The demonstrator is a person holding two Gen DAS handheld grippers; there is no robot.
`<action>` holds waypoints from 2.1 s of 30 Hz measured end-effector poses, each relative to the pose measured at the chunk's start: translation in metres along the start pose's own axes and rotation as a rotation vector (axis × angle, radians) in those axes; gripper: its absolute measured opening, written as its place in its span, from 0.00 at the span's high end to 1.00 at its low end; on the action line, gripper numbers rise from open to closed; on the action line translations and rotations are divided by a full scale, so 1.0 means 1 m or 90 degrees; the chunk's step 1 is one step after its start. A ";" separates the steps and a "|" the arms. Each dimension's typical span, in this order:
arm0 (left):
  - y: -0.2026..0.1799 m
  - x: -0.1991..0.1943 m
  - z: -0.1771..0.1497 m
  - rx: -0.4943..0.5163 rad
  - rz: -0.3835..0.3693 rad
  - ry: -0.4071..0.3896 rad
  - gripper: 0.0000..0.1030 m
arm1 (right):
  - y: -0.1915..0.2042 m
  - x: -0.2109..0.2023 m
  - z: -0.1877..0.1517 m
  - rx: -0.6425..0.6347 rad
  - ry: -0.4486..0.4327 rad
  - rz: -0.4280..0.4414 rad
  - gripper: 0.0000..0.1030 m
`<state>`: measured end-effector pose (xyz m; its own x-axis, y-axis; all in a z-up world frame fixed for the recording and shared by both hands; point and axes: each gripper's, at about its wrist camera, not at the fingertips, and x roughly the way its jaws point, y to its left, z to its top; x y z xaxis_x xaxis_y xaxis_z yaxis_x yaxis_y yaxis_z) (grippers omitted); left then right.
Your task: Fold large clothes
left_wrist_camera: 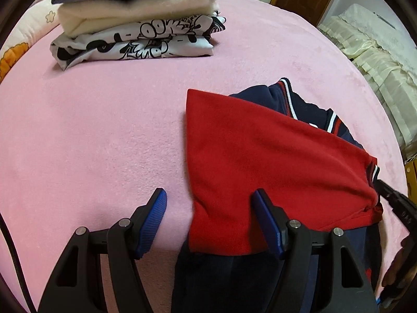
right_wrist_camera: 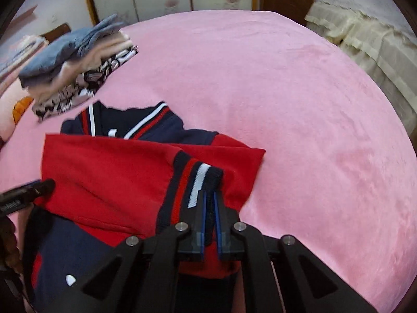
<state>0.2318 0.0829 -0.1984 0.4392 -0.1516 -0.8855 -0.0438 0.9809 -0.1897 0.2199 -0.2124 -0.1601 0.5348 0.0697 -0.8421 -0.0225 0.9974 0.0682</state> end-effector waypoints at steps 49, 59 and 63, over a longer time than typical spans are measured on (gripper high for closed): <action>-0.054 -0.047 -0.002 0.059 -0.054 -0.019 0.38 | -0.005 -0.044 -0.015 0.094 -0.035 0.014 0.97; -0.071 -0.120 -0.032 0.101 -0.054 -0.057 0.33 | 0.005 -0.105 -0.035 0.087 -0.071 0.044 0.97; -0.077 -0.148 -0.043 0.112 -0.064 -0.084 0.28 | 0.013 -0.132 -0.046 0.069 -0.094 0.048 0.97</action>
<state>0.1312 0.0249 -0.0711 0.5480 -0.2436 -0.8002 0.1580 0.9696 -0.1870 0.1102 -0.2082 -0.0724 0.6534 0.1334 -0.7451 0.0189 0.9812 0.1923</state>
